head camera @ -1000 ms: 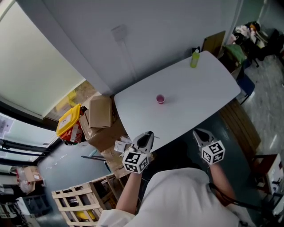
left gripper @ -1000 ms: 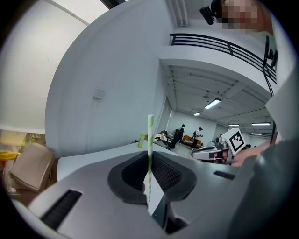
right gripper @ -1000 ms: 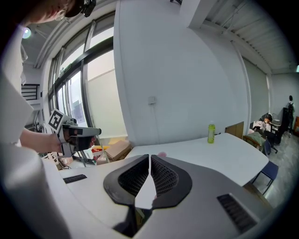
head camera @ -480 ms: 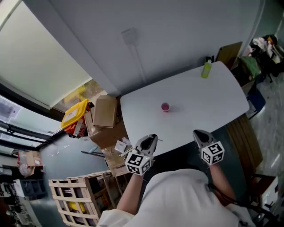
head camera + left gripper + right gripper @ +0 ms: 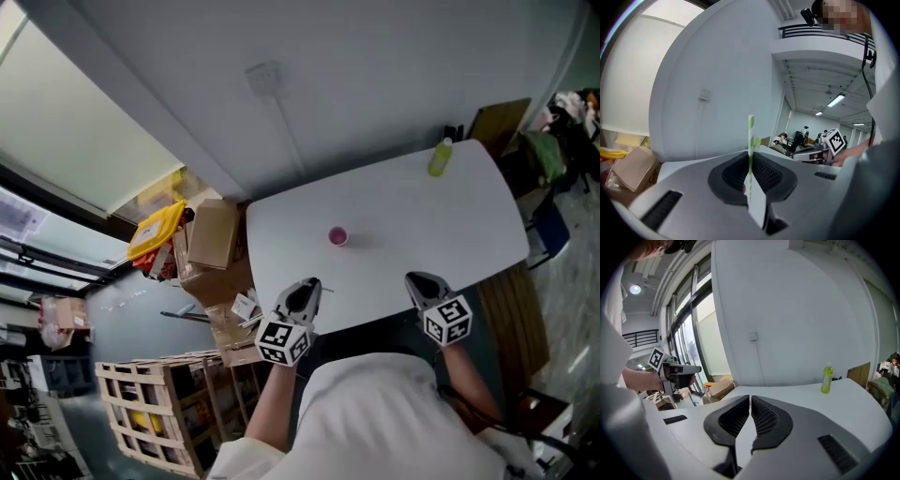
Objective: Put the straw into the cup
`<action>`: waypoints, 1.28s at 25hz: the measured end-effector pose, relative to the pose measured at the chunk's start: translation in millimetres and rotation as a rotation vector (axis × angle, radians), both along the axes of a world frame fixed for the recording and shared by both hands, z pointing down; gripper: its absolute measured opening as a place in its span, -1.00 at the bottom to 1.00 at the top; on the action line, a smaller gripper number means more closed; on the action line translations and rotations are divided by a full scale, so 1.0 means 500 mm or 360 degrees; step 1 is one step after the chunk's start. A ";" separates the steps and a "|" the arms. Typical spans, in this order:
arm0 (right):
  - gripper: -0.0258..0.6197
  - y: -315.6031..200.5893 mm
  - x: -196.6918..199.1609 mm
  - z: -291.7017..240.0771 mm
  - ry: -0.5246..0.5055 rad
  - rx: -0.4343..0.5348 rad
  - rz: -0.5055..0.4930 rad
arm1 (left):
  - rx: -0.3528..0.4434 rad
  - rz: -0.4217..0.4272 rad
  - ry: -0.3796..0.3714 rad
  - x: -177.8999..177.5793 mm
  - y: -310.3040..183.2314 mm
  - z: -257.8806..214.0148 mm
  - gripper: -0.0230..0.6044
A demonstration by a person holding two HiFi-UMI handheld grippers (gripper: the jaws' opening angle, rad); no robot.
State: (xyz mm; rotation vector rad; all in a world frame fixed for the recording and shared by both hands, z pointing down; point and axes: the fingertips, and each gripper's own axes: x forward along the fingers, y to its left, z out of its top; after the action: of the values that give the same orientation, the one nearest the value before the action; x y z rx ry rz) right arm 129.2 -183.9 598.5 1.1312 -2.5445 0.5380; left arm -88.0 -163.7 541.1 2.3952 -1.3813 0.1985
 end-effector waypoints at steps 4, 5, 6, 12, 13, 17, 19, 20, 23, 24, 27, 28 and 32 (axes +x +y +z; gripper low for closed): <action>-0.80 -0.024 0.025 0.022 0.0004 -0.0044 -0.0044 | 0.0030 -0.0075 -0.0016 0.012 -0.035 -0.005 -0.85; -0.80 -0.028 0.025 0.026 -0.0002 -0.0053 -0.0053 | 0.0030 -0.0089 -0.0017 0.012 -0.041 -0.005 -0.85; -0.80 -0.031 0.024 0.030 -0.0009 -0.0063 -0.0061 | 0.0029 -0.0099 -0.0018 0.012 -0.047 -0.005 -0.85; -0.80 -0.057 0.005 0.047 -0.0019 -0.0106 -0.0099 | 0.0032 -0.0120 -0.0031 0.004 -0.088 -0.009 -0.85; -0.80 -0.061 -0.002 0.049 -0.0023 -0.0112 -0.0099 | 0.0029 -0.0121 -0.0032 -0.001 -0.095 -0.007 -0.85; -0.80 -0.067 -0.029 0.069 -0.0011 -0.0146 -0.0093 | 0.0016 -0.0097 -0.0012 -0.017 -0.124 0.008 -0.85; -0.80 -0.072 -0.041 0.072 0.0003 -0.0153 -0.0081 | 0.0009 -0.0078 0.0006 -0.023 -0.140 0.017 -0.85; -0.80 -0.074 -0.045 0.071 0.0006 -0.0156 -0.0072 | 0.0005 -0.0067 0.0014 -0.027 -0.149 0.021 -0.85; -0.80 -0.087 -0.054 0.066 0.0016 -0.0161 -0.0047 | -0.0005 -0.0031 0.0022 -0.035 -0.184 0.038 -0.85; -0.80 -0.092 -0.055 0.067 0.0026 -0.0164 -0.0040 | -0.0010 -0.0019 0.0026 -0.037 -0.197 0.045 -0.85; -0.80 -0.104 -0.059 0.072 0.0060 -0.0178 -0.0024 | -0.0032 0.0019 0.0053 -0.037 -0.233 0.070 -0.85; -0.80 -0.109 -0.061 0.074 0.0068 -0.0183 -0.0020 | -0.0042 0.0032 0.0060 -0.036 -0.244 0.080 -0.85; -0.80 -0.127 -0.068 0.092 0.0099 -0.0218 0.0006 | -0.0081 0.0081 0.0079 -0.025 -0.285 0.120 -0.85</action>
State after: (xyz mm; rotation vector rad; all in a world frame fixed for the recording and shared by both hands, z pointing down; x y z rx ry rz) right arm 95.2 -247.4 644.7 1.0874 -2.4128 0.6564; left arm -100.6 -306.4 600.9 2.3787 -1.2791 0.1843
